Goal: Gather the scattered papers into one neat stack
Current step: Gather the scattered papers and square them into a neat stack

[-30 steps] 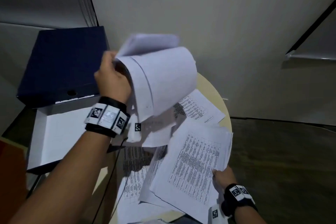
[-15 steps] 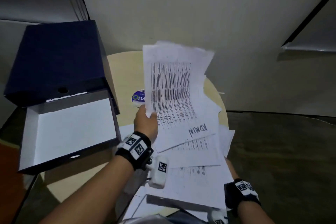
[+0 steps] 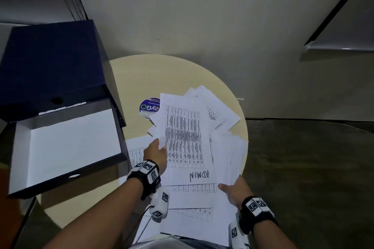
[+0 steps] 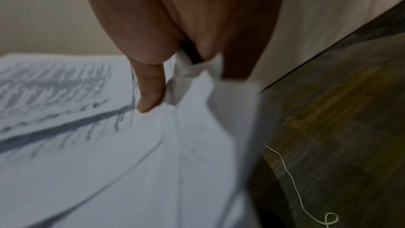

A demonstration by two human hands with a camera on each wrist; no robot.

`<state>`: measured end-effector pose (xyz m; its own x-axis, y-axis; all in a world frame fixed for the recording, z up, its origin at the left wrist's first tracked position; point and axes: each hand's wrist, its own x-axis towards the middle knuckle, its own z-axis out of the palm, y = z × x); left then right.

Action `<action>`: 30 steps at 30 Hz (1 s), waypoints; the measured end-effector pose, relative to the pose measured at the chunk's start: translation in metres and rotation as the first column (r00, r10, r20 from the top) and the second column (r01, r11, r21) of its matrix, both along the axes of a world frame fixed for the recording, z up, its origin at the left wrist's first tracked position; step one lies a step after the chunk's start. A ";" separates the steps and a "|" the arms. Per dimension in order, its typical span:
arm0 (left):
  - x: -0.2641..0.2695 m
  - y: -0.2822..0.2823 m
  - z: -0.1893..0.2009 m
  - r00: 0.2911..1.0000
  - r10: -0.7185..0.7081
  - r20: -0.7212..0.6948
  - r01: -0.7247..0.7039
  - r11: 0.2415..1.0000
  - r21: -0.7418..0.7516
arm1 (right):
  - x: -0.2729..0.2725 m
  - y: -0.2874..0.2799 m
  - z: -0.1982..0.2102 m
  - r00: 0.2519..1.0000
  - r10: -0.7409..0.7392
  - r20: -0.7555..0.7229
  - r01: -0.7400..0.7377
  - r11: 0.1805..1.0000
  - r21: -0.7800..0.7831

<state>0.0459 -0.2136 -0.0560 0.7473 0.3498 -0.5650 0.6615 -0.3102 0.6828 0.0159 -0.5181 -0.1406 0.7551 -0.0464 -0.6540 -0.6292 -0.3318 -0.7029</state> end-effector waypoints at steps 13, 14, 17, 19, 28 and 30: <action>0.016 0.020 0.051 0.953 0.233 0.192 -0.266 0.949 0.171 | 0.006 -0.001 0.001 0.994 -0.009 -0.106 -0.009 0.986 -0.167; 0.022 0.023 0.060 0.943 0.214 0.253 -0.261 0.951 0.168 | 0.007 -0.001 0.001 0.993 -0.011 -0.116 -0.010 0.984 -0.178; 0.032 0.028 0.104 0.861 0.158 0.483 -0.275 0.944 0.181 | 0.009 -0.001 0.000 0.992 -0.004 -0.126 -0.021 0.980 -0.196; 0.036 0.034 0.137 0.743 0.158 0.650 -0.325 0.935 0.144 | 0.010 -0.001 0.000 0.993 0.008 -0.119 -0.033 0.978 -0.206; 0.036 0.034 0.132 0.732 0.339 0.591 -0.257 0.941 -0.221 | 0.008 -0.002 -0.002 0.994 -0.013 -0.108 0.004 0.997 -0.082; 0.028 0.029 0.125 0.746 0.392 0.539 -0.244 0.913 -0.327 | 0.007 -0.004 -0.003 0.995 0.000 -0.096 -0.006 0.998 -0.064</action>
<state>0.0737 -0.1850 0.0693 0.8223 0.5488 -0.1503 0.1455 0.0525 0.9880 0.0229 -0.5219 -0.1438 0.6890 -0.0882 -0.7194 -0.6918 -0.3759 -0.6165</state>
